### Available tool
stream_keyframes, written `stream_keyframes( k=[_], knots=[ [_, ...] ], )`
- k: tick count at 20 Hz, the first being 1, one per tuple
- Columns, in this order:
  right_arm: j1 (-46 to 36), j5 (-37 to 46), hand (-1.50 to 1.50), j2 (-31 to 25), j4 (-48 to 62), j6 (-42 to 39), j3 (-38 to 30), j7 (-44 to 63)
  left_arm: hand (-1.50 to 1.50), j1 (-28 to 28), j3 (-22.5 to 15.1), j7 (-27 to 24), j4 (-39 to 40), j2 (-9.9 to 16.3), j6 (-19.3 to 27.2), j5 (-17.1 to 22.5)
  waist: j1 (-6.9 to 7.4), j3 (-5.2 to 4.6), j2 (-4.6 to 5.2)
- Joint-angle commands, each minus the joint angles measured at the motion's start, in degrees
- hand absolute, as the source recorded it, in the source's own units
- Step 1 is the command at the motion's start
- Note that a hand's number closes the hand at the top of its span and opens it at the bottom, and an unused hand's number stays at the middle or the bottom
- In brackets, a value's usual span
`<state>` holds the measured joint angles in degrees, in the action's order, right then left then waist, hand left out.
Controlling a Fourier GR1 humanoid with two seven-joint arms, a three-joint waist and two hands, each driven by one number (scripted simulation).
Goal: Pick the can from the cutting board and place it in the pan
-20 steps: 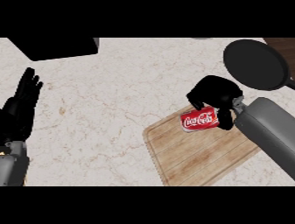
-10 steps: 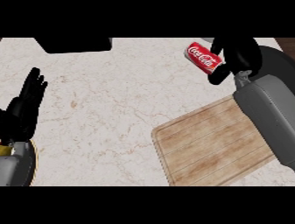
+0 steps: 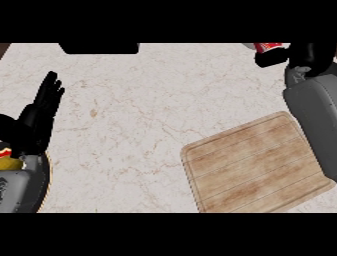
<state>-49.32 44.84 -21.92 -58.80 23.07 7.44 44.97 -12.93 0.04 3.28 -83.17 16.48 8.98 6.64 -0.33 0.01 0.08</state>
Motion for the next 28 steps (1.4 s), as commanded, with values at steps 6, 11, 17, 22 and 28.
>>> stream_keyframes(
  k=[6, 11, 17, 22, 28],
  knots=[
    [5.1, -4.4, 1.5, -9.0, 14.4, 7.8, -11.6, -16.3, 0.0, -2.7, 0.4, 1.6, 0.9, -0.4, -1.0, -0.4, 0.89, 0.05, 0.35],
    [3.8, -1.8, 1.5, -16.5, 27.7, 10.2, -13.7, -24.6, 0.0, -2.4, -1.9, 3.4, -2.4, -2.1, 0.2, -1.7, 2.35, 0.17, 0.93],
    [3.8, -5.7, 1.5, -18.3, 38.6, 14.7, -19.4, -35.6, 0.0, -2.4, -3.5, 1.2, -0.8, -4.6, 0.7, -3.0, 3.23, 0.34, 1.51],
    [4.5, -7.2, 1.5, -19.9, 43.7, 16.6, -22.3, -40.0, 0.0, -3.0, -2.4, 1.3, -1.2, -3.6, 0.0, -2.5, 4.44, 0.49, 1.98],
    [4.3, -17.4, -1.5, -16.9, 46.4, 2.3, -30.0, -44.9, 0.0, -3.1, -1.8, 0.8, 0.0, -3.2, -0.7, -2.0, 3.84, 0.65, 1.97]
  ],
)
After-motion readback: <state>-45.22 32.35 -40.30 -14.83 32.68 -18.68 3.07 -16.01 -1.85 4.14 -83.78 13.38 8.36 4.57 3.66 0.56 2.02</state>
